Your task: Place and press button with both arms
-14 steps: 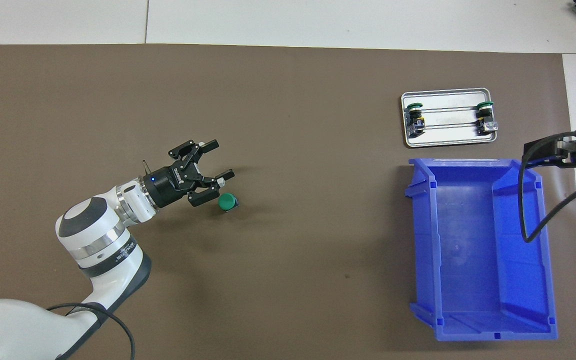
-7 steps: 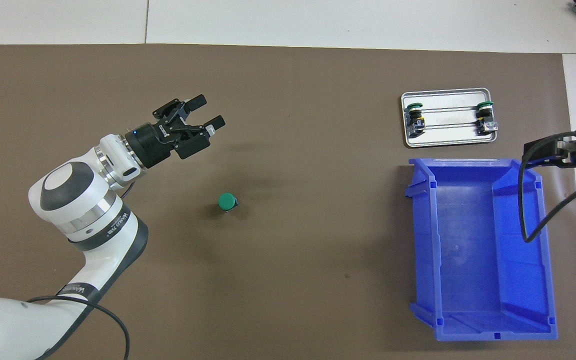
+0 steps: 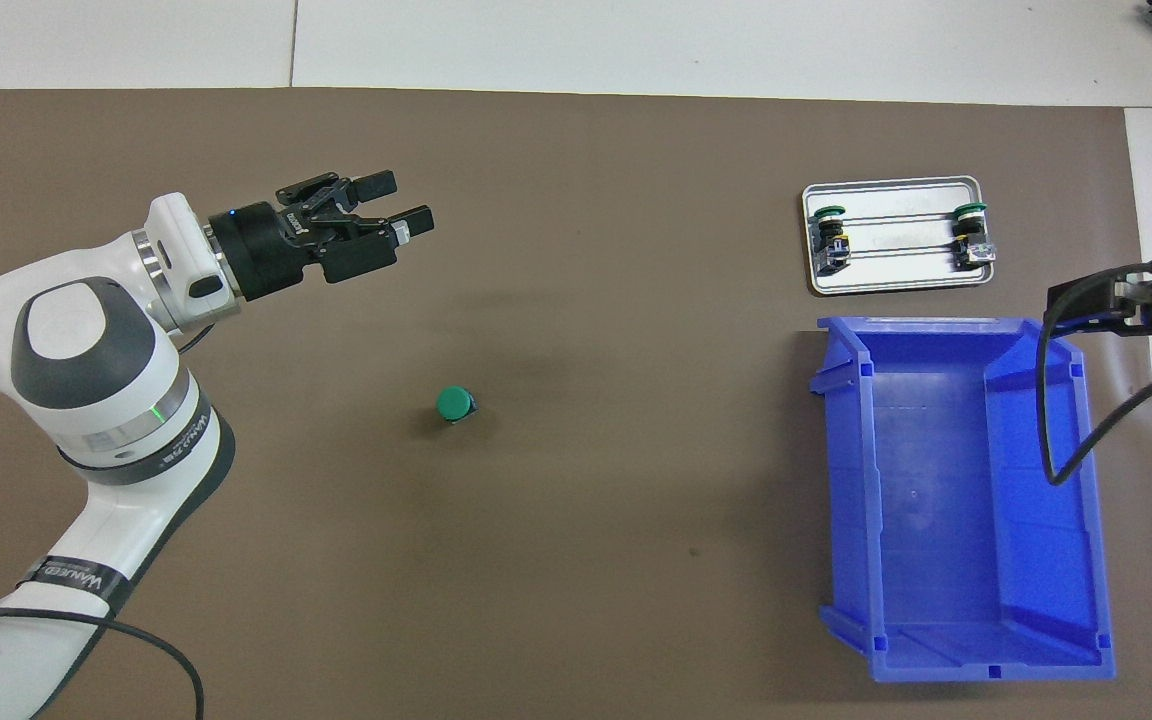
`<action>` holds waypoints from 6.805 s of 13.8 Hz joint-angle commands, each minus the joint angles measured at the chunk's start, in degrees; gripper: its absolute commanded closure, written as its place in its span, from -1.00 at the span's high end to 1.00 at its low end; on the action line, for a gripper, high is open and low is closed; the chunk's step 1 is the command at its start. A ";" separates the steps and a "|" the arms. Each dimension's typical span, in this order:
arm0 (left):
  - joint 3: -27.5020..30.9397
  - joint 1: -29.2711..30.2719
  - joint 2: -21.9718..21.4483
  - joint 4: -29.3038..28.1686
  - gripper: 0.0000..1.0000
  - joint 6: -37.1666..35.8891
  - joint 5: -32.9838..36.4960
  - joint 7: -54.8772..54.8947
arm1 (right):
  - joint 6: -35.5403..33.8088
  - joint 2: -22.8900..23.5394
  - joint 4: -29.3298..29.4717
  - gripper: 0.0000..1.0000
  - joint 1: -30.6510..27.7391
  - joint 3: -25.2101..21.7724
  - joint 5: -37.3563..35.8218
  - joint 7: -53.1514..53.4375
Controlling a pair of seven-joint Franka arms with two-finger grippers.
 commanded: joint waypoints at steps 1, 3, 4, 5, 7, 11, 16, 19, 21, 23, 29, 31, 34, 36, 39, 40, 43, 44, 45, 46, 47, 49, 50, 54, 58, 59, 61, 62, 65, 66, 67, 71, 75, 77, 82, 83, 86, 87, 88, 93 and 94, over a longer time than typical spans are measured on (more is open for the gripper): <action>-0.09 -0.11 -1.95 0.01 0.89 0.95 8.85 -7.02 | 0.57 -1.45 -1.57 1.00 -0.45 0.31 0.04 -1.62; 0.00 -0.29 -2.48 0.27 0.89 0.78 17.11 -13.08 | 0.57 -1.45 -1.57 1.00 -0.45 0.31 0.04 -1.62; -0.09 -0.20 -2.65 1.06 0.89 0.25 21.42 -16.24 | 0.57 -1.45 -1.57 1.00 -0.45 0.31 0.04 -1.62; -0.09 -0.20 -2.74 1.59 0.89 0.07 25.46 -19.76 | 0.57 -1.45 -1.57 1.00 -0.45 0.31 0.04 -1.62; 0.00 -0.64 -3.35 2.03 0.89 -0.02 32.67 -26.26 | 0.57 -1.45 -1.57 1.00 -0.45 0.31 0.04 -1.62; -0.44 -0.99 -4.94 3.08 0.89 -4.40 50.59 -40.32 | 0.57 -1.45 -1.57 1.00 -0.45 0.31 0.04 -1.62; -0.53 -4.77 -6.96 3.44 0.97 -7.46 68.71 -54.14 | 0.57 -1.45 -1.57 1.00 -0.45 0.31 0.04 -1.62; -0.44 -4.78 -8.45 2.56 0.97 -15.04 70.15 -57.67 | 0.57 -1.45 -1.57 1.00 -0.45 0.31 0.04 -1.62; -0.27 -4.59 -8.37 2.56 0.98 -14.61 70.15 -58.02 | 0.57 -1.45 -1.57 1.00 -0.45 0.31 0.04 -1.62; -0.27 -5.39 -8.63 1.59 0.97 -13.82 70.33 -64.22 | 0.57 -1.45 -1.57 1.00 -0.45 0.31 0.04 -1.62; -0.44 -9.96 -8.19 1.50 0.81 -12.76 83.77 -85.07 | 0.57 -1.45 -1.57 1.00 -0.45 0.31 0.04 -1.62; -0.44 -12.14 -7.58 1.50 0.69 -12.50 84.30 -90.08 | 0.57 -1.45 -1.66 1.00 -0.45 0.31 0.04 -1.62; -0.44 -13.74 -6.26 0.89 0.17 -10.66 84.65 -94.23 | 0.57 -1.45 -1.66 1.00 -0.45 0.31 0.04 -1.62; -0.44 -13.82 -6.26 -0.16 -0.35 -10.04 84.65 -94.32 | 0.57 -1.45 -1.66 1.00 -0.45 0.31 0.04 -1.62; -0.44 -14.00 -6.35 -3.23 -1.00 -6.80 84.65 -94.32 | 0.57 -1.45 -1.57 1.00 -0.45 0.31 0.04 -1.62; -0.44 -14.61 -6.52 -4.72 -1.00 -4.96 84.65 -94.24 | 0.57 -1.45 -1.57 1.00 -0.45 0.31 0.04 -1.62; -0.44 -14.79 -6.79 -7.72 -1.00 -0.56 84.65 -94.15 | 0.57 -1.45 -1.57 1.00 -0.45 0.31 0.04 -1.62; -0.44 -14.79 -6.61 -8.68 -1.00 1.11 84.65 -94.06 | 0.57 -1.45 -1.57 1.00 -0.45 0.31 0.04 -1.62; -0.53 -15.31 -6.35 -9.74 -1.00 2.69 84.65 -94.06 | 0.57 -1.45 -1.66 1.00 -0.45 0.31 0.04 -1.62; -0.53 -15.49 -6.26 -10.70 -1.00 4.10 84.65 -94.15 | 0.57 -1.45 -1.57 1.00 -0.45 0.31 0.04 -1.62; -0.53 -15.49 -6.26 -11.24 -1.00 4.64 84.65 -94.06 | 0.57 -1.45 -1.66 1.00 -0.45 0.31 0.04 -1.62; -0.44 -15.49 -6.17 -11.24 -1.00 4.64 84.65 -93.97 | 0.57 -1.45 -1.57 1.00 -0.45 0.31 0.04 -1.62; -0.53 -15.49 -6.17 -11.41 -1.00 4.73 84.65 -93.88 | 0.57 -1.45 -1.66 1.00 -0.45 0.31 0.04 -1.62; -0.44 -15.49 -5.12 -11.68 -1.00 6.83 84.65 -93.80 | 0.57 -1.45 -1.66 1.00 -0.45 0.31 0.04 -1.62; -0.53 -15.49 -4.41 -11.85 -1.00 7.98 84.65 -93.80 | 0.57 -1.45 -1.57 1.00 -0.45 0.31 0.04 -1.62; -0.53 -15.49 -3.98 -12.03 -1.00 8.07 84.65 -93.80 | 0.57 -1.45 -1.57 1.00 -0.45 0.31 0.04 -1.62; -0.53 -15.49 -3.62 -12.73 -1.00 8.94 84.65 -93.80 | 0.57 -1.45 -1.57 1.00 -0.45 0.31 0.04 -1.62; -0.53 -15.49 -3.62 -13.34 -1.00 9.64 84.65 -93.80 | 0.57 -1.45 -1.66 1.00 -0.45 0.31 0.04 -1.62; -0.53 -16.02 -3.53 -14.67 -1.00 10.88 84.65 -93.80 | 0.57 -1.45 -1.57 1.00 -0.45 0.31 0.04 -1.62; -0.53 -16.02 -3.45 -14.67 -1.00 10.88 84.65 -93.80 | 0.57 -1.45 -1.57 1.00 -0.45 0.31 0.04 -1.62; -0.53 -16.02 -3.45 -15.02 -1.00 10.88 84.65 -93.71 | 0.57 -1.45 -1.57 1.00 -0.45 0.31 0.04 -1.62; -0.53 -16.46 -3.45 -17.12 -1.00 12.98 84.65 -93.71 | 0.57 -1.45 -1.57 1.00 -0.45 0.31 0.04 -1.62; -0.44 -16.64 -2.57 -15.65 -1.00 13.00 84.65 -93.71 | 0.57 -1.45 -1.66 1.00 -0.45 0.31 0.04 -1.62; -0.35 -15.94 -2.04 -12.05 -1.00 9.32 84.65 -93.62 | 0.57 -1.45 -1.57 1.00 -0.45 0.31 0.04 -1.62; 0.08 -12.34 -1.42 0.52 -1.00 -6.05 84.91 -92.92 | 0.57 -1.45 -1.57 1.00 -0.45 0.31 0.04 -1.62; 0.09 -10.85 -1.51 2.54 -0.98 -9.30 86.05 -92.22 | 0.57 -1.45 -1.57 1.00 -0.45 0.31 0.04 -1.62; 0.09 -5.93 -1.51 9.56 -0.90 -21.25 90.53 -86.70 | 0.57 -1.45 -1.66 1.00 -0.45 0.31 0.04 -1.62; 0.09 -4.00 -1.51 12.11 -0.85 -24.42 90.54 -83.81 | 0.57 -1.45 -1.57 1.00 -0.45 0.31 0.04 -1.62; 0.09 -1.72 -1.43 14.31 -0.82 -27.32 90.54 -81.60 | 0.57 -1.45 -1.57 1.00 -0.45 0.31 0.04 -1.62; 0.17 8.14 0.15 25.12 -0.64 -42.09 90.98 -75.96 | 0.57 -1.45 -1.57 1.00 -0.45 0.31 0.04 -1.62; 0.17 8.41 0.42 27.15 -0.61 -44.81 91.76 -75.87 | 0.57 -1.45 -1.57 1.00 -0.45 0.31 0.04 -1.62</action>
